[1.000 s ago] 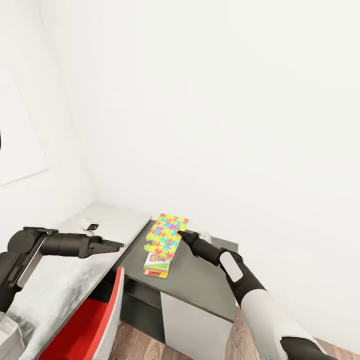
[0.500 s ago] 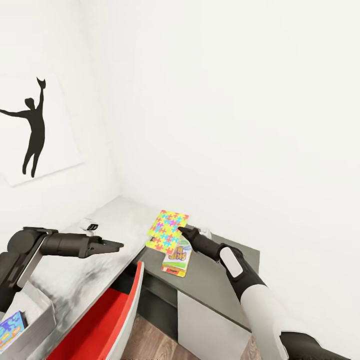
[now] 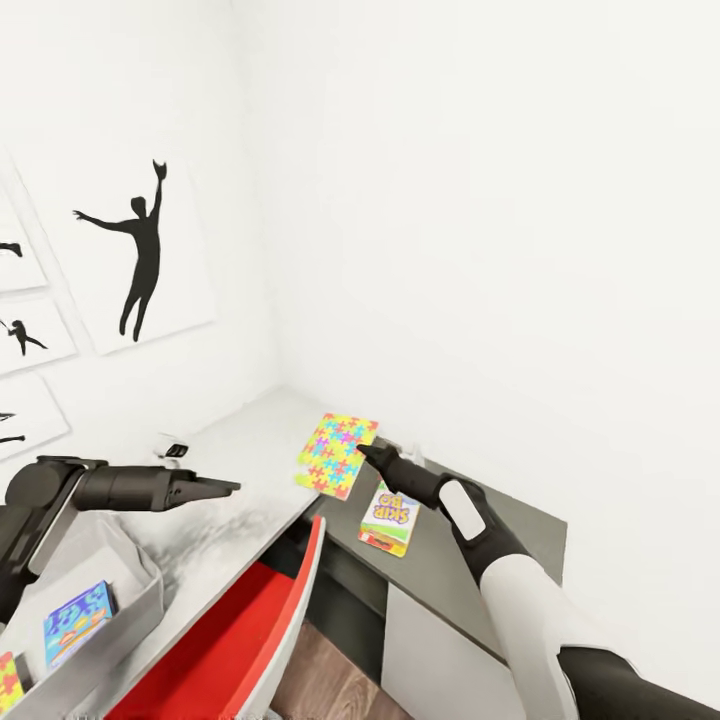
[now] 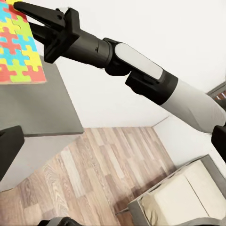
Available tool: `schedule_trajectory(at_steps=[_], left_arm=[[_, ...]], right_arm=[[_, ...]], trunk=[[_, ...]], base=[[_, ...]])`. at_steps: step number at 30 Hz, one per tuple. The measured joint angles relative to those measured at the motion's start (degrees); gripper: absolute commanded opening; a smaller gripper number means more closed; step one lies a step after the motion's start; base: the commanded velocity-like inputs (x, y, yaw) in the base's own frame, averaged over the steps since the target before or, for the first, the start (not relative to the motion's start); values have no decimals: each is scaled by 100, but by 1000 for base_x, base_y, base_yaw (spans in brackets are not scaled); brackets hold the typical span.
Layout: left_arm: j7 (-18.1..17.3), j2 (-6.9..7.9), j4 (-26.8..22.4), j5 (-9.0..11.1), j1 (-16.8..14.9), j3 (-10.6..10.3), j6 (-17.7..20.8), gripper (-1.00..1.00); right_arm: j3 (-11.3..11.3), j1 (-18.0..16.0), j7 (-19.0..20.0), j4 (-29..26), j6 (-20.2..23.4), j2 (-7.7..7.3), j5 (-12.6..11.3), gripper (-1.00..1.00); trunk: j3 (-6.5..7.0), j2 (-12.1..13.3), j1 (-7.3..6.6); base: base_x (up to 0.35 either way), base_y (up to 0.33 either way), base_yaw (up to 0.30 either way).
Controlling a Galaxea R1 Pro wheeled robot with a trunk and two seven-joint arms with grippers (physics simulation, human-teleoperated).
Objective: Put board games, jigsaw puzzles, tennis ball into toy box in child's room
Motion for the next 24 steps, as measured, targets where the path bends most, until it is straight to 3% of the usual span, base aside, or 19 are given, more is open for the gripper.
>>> schedule_trajectory(at_steps=[11, 24], left_arm=[[0, 3, 15, -2, 0, 41, -1, 100], [-1, 4, 16, -9, 0, 107, -1, 100]], right_arm=[[-5, -109, 0, 0, 172, -25, 8, -100], [-65, -111, 52, 4, 335, -619, -60, -100]], trunk=[[0, 0, 0], [0, 0, 0]], base=[[0, 0, 276], [0, 0, 275]])
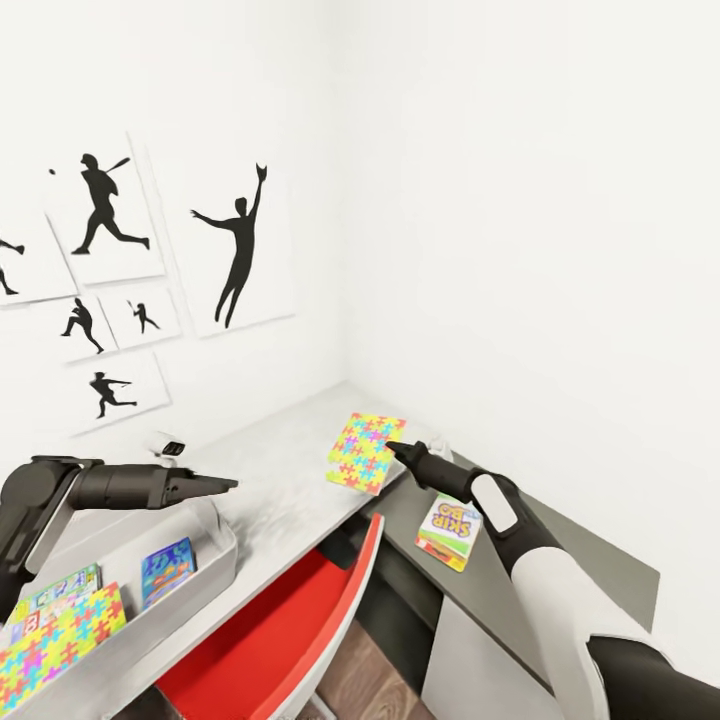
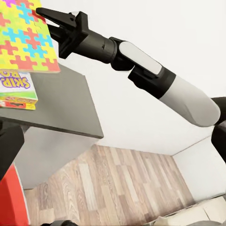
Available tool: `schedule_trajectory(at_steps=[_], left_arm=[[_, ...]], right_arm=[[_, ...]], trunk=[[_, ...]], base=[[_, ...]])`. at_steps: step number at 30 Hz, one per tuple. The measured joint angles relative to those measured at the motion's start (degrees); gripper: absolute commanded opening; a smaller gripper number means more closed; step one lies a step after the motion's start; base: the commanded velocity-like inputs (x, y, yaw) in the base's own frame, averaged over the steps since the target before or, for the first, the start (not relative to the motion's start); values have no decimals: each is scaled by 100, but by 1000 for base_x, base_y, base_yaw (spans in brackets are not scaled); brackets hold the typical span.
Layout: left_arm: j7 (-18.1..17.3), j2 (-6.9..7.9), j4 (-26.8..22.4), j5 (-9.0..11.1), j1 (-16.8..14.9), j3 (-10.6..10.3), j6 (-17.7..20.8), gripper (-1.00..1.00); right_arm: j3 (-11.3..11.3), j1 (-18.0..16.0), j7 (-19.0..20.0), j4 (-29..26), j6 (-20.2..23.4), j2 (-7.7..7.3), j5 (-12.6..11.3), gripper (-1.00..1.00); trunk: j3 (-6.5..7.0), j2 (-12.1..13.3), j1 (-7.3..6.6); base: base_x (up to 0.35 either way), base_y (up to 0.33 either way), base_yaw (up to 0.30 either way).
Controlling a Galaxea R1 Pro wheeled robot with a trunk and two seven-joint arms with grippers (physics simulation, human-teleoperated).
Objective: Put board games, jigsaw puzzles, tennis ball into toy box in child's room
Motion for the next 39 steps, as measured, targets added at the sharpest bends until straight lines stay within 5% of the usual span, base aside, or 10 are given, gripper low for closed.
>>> schedule_trajectory(at_steps=[24, 32, 39], left_arm=[[0, 1, 0, -6, 0, 6, 0, 100], [0, 169, 0, -1, 0, 3, 0, 100], [0, 206, 0, 0, 0, 2, 0, 100]], right_arm=[[-8, -5, -6, -12, 77, -29, 0, -100], [-18, 34, -30, -1126, 860, 38, -43, -100], [-18, 53, -56, -1429, 976, 57, -20, -100]], trunk=[[0, 0, 0], [1, -1, 0], [0, 0, 0]], base=[[-24, 0, 275], [0, 0, 275], [0, 0, 275]])
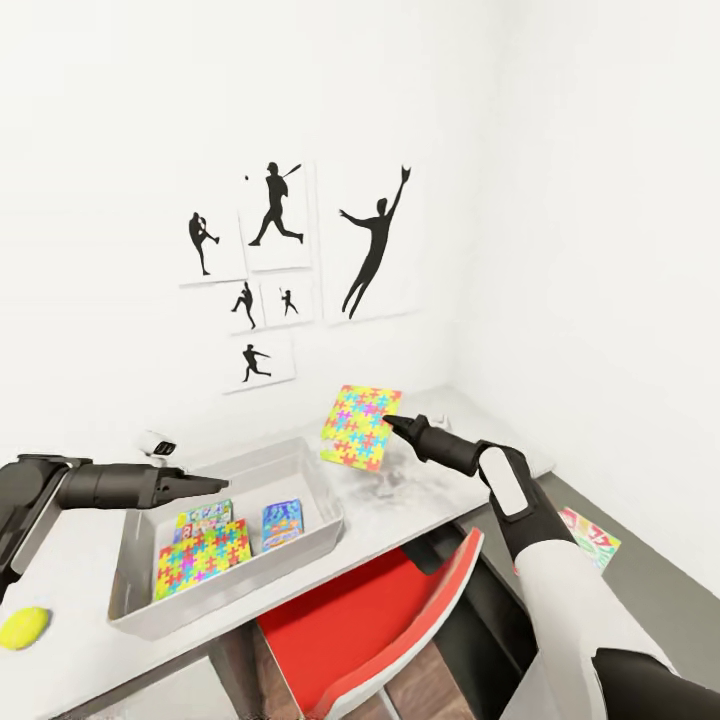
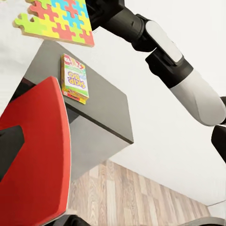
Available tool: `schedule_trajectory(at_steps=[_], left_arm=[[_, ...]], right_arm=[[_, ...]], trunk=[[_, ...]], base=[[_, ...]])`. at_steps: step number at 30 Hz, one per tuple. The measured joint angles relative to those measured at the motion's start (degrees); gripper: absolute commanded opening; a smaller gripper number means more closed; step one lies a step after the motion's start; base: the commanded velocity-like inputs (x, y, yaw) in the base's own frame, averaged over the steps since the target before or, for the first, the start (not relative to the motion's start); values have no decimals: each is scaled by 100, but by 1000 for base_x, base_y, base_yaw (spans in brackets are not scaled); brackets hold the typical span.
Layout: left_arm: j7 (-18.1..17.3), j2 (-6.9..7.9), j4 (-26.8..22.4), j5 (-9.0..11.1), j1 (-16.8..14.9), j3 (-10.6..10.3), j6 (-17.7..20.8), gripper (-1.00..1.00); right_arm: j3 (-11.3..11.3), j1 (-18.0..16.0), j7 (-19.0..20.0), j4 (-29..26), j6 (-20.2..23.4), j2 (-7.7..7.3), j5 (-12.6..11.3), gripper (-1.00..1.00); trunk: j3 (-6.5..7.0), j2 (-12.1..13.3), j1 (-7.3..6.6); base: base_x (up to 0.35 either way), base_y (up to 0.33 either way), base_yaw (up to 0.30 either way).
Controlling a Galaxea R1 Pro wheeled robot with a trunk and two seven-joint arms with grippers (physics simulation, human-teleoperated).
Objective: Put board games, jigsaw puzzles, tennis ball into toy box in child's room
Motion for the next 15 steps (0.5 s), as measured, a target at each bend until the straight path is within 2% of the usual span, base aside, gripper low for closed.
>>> schedule_trajectory(at_steps=[9, 15], left_arm=[[0, 5, 0, 4, 0, 0, 0, 100], [0, 5, 0, 0, 0, 0, 0, 100]], right_arm=[[0, 5, -13, 6, 6, -10, 2, -100], [1, 9, -14, 18, 1, 0, -1, -100]], trunk=[[0, 0, 0], [0, 1, 1]], base=[[-4, 0, 275], [-84, 0, 275]])
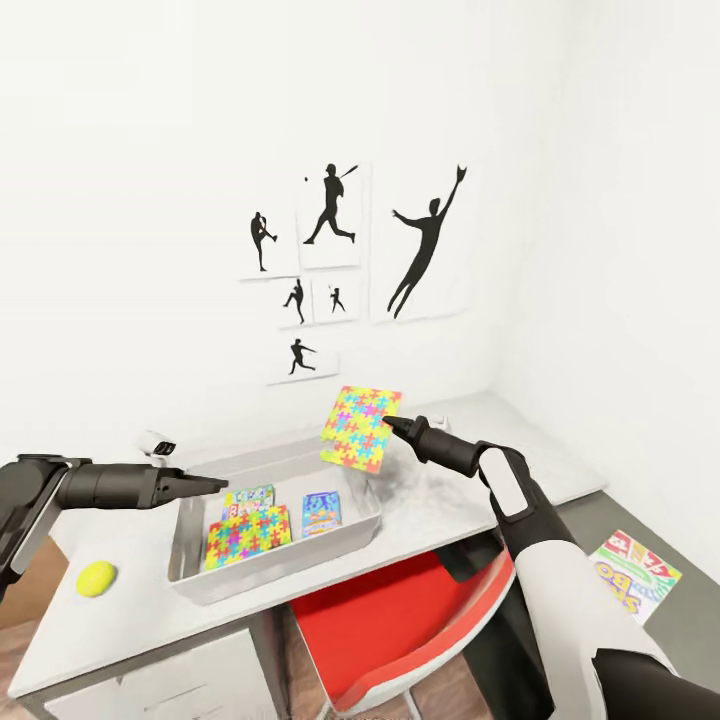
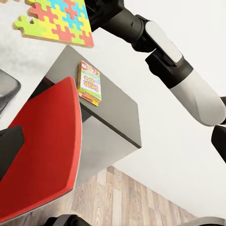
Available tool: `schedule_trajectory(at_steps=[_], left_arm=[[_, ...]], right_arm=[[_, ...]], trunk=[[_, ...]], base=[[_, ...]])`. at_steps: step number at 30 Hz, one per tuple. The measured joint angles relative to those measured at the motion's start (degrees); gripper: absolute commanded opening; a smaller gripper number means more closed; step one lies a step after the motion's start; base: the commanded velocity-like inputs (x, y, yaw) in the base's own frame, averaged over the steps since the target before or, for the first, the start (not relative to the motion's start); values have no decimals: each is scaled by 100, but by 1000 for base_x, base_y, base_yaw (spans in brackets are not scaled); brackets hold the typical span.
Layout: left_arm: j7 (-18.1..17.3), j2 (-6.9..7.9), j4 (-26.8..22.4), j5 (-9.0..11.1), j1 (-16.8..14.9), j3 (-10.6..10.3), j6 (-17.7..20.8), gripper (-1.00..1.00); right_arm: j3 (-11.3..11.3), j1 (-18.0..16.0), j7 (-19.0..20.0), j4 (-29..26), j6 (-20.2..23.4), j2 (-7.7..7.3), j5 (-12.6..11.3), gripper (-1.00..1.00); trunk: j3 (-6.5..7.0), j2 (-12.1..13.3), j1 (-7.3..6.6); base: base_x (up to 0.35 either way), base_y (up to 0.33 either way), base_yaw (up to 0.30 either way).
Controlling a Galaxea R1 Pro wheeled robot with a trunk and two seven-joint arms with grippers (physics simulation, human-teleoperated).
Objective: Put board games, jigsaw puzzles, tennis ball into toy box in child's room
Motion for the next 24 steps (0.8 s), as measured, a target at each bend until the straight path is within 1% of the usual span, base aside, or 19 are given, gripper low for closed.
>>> schedule_trajectory(at_steps=[4, 6, 24], left_arm=[[0, 0, 0, 0, 0, 0, 0, 100], [0, 0, 0, 0, 0, 0, 0, 100], [0, -2, 1, 15, -2, 0, 1, 100]], right_arm=[[0, 4, 5, -3, -9, 1, 1, -100], [0, 11, 14, -9, -17, -3, -2, -100], [17, 31, 61, -23, -69, 9, 2, -100]], trunk=[[0, 0, -1], [0, 0, -1], [0, 0, -1]], base=[[-25, 0, 260], [-6, 0, 115], [-1, 0, 10]])
